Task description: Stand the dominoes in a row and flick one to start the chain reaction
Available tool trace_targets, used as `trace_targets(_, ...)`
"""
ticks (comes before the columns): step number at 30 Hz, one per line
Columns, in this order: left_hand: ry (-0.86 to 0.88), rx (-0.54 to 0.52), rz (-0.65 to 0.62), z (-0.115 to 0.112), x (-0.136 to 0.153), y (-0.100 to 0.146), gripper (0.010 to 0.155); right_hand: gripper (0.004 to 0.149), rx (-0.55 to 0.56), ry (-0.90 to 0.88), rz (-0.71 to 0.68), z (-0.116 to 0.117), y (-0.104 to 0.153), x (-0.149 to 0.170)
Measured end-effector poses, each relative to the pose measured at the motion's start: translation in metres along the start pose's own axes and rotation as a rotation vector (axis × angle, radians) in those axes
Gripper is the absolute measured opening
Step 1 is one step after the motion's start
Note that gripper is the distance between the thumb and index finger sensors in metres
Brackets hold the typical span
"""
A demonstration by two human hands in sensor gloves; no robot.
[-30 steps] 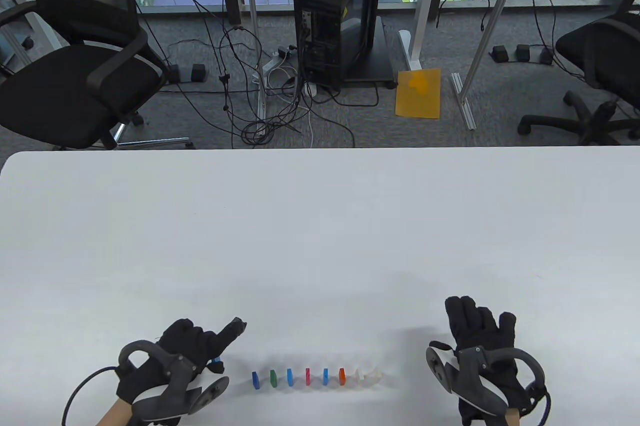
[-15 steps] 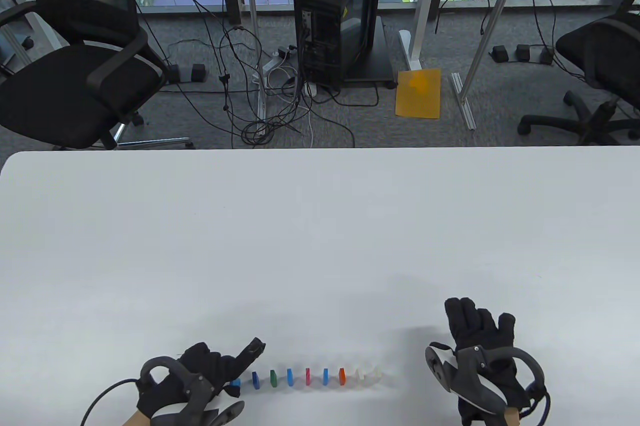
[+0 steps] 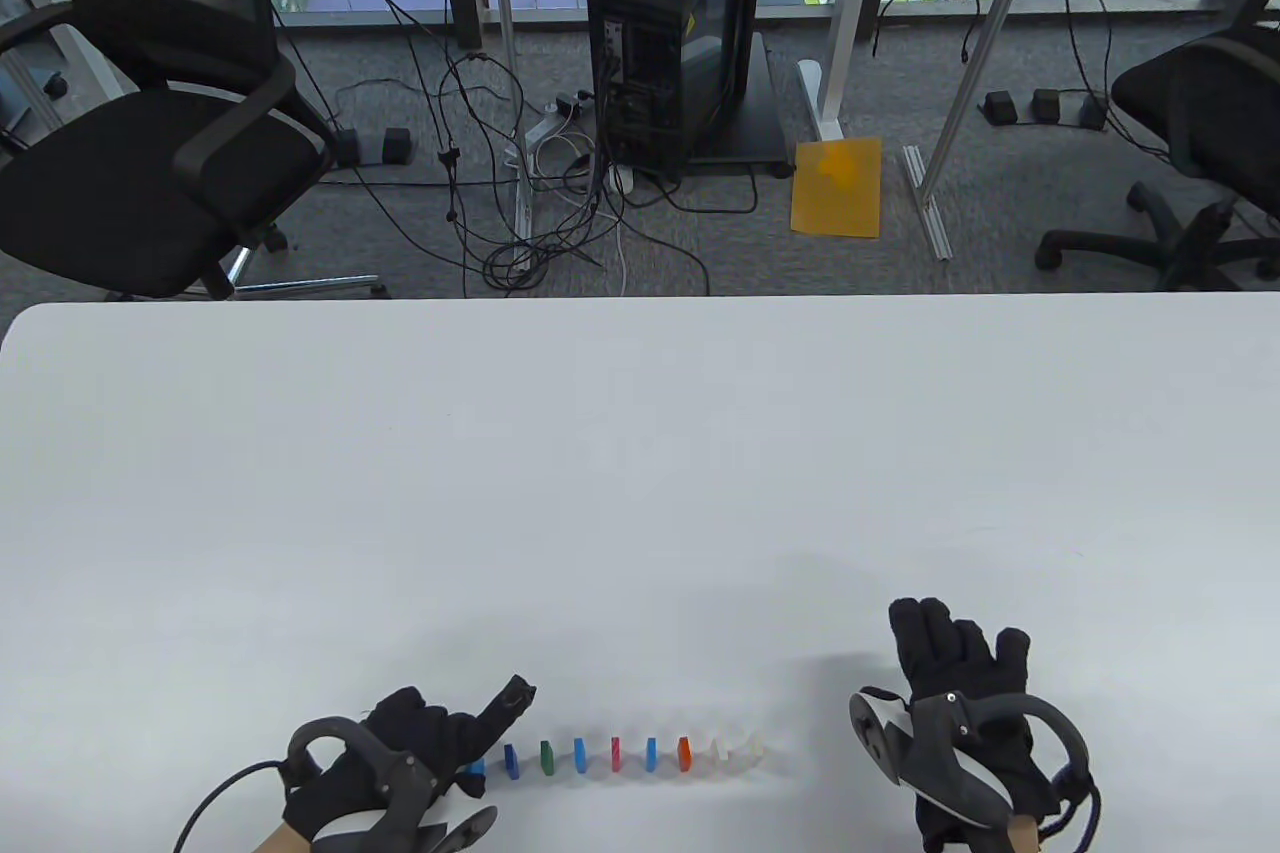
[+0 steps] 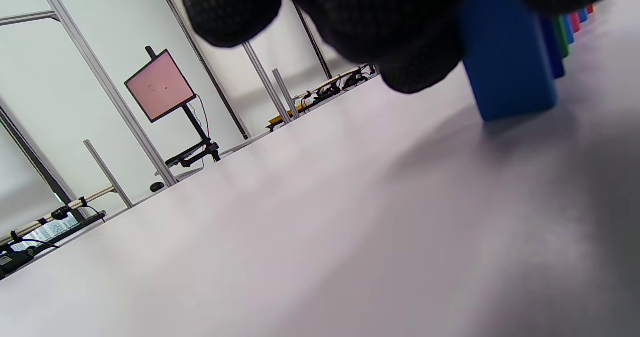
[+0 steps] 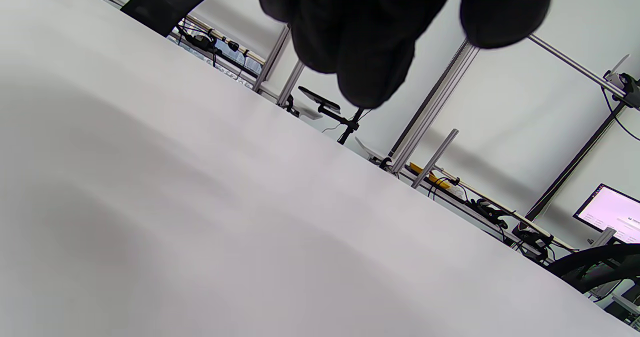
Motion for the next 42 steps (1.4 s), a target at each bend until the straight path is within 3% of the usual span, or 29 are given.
trace_targets(42, -0.015, 0.017, -0.004, 0.0026, -0.0019, -0.0016, 0.09, 0.09, -0.001, 0.0, -0.003, 0.0021, -0.0003, -0.0008)
Point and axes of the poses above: the tracker on the back of each hand, its own x axis roughly to the little-finger side, its own y axis roughly from the fingertips to the wrist, z = x × y, the point moved 2 cm from there along -y, roughly from the wrist to the fingertips, and after that the axes turned 13 degrees about -z, right-handed, at the moved point
